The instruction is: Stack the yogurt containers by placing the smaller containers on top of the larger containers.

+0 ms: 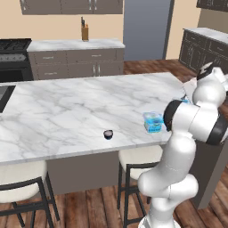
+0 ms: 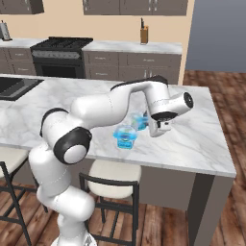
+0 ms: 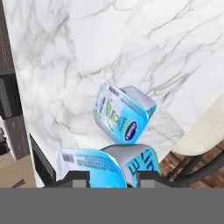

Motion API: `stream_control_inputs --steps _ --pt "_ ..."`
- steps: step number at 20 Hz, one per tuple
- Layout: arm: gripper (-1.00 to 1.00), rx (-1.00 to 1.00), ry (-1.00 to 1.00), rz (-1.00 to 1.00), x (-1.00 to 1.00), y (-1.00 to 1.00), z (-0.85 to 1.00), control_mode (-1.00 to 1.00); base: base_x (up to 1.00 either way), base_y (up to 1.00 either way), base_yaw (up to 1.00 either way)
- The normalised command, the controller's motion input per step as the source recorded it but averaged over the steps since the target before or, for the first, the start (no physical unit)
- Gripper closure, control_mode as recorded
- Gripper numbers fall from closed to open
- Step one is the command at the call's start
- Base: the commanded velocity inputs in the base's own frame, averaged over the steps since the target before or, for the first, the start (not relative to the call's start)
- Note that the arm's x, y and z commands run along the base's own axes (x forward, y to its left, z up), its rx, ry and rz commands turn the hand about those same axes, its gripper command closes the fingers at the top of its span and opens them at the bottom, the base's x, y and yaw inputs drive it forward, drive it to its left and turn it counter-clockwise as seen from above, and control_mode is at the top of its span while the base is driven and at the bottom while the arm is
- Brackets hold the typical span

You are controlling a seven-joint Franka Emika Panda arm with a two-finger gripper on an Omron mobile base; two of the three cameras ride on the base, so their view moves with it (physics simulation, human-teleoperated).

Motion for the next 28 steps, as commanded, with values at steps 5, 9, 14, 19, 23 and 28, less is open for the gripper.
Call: stream_control_inputs --steps 5,9,14,19,23,28 --pt "1.00 0.00 -0.01 0.00 -0.31 0.49 0.01 -1.00 0.00 0.00 0.00" --pt "1.00 0.00 -0.01 -0.01 -0.18 0.53 0.00 -1.00 0.00 0.00 0.00" --pt "1.00 0.00 0.01 -0.02 -0.01 0.22 0.09 -1.00 0.00 0.00 0.00" --pt "1.00 -0.01 0.03 -0.01 0.00 0.08 0.08 -1.00 0.00 0.00 0.00" --pt "1.00 -0.01 0.04 0.00 0.00 0.03 0.06 -1.00 0.00 0.00 0.00" --pt "1.00 -0.01 0.03 0.00 -0.08 0.03 0.08 -1.00 0.00 0.00 0.00"
